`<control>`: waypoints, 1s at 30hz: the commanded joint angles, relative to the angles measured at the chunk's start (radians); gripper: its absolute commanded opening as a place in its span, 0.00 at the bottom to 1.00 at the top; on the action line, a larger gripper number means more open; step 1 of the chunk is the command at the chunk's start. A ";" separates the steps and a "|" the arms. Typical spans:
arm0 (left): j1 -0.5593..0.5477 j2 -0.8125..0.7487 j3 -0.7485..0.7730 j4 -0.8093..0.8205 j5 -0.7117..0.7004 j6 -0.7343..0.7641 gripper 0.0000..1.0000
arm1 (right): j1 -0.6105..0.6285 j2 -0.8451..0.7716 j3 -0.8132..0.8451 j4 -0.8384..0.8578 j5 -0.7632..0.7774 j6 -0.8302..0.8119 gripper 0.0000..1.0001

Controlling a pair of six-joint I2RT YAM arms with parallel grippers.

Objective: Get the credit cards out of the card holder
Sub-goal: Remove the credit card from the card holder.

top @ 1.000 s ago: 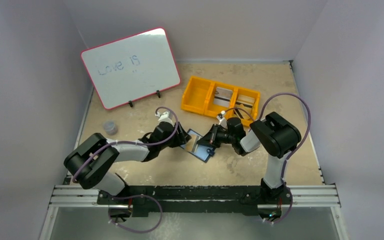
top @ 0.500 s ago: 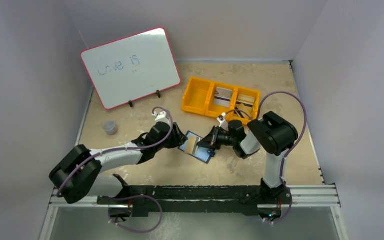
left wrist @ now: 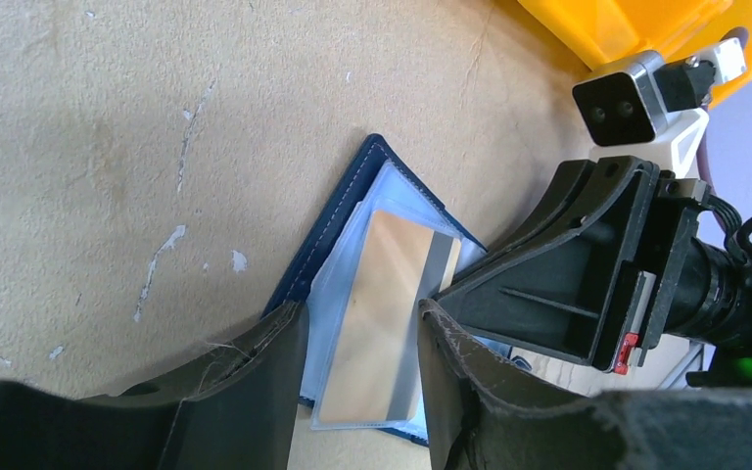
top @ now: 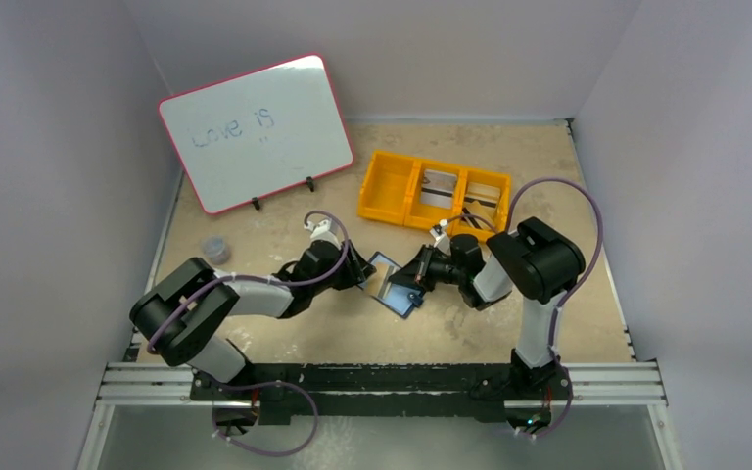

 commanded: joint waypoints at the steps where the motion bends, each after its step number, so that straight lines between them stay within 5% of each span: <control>1: -0.013 0.001 -0.048 -0.022 0.040 -0.050 0.44 | 0.026 0.059 -0.020 -0.101 0.032 -0.017 0.00; 9: -0.023 -0.303 -0.019 -0.302 -0.212 0.024 0.45 | 0.029 -0.015 0.045 -0.243 0.055 -0.152 0.00; 13: -0.025 -0.385 -0.041 -0.283 -0.220 0.040 0.47 | 0.026 -0.027 0.063 -0.301 0.052 -0.191 0.00; 19: -0.026 -0.165 0.016 -0.154 0.010 0.055 0.44 | 0.027 0.009 0.021 -0.219 0.050 -0.126 0.00; 30: -0.025 0.003 -0.008 -0.064 0.067 -0.036 0.43 | 0.026 0.028 0.009 -0.200 0.051 -0.099 0.00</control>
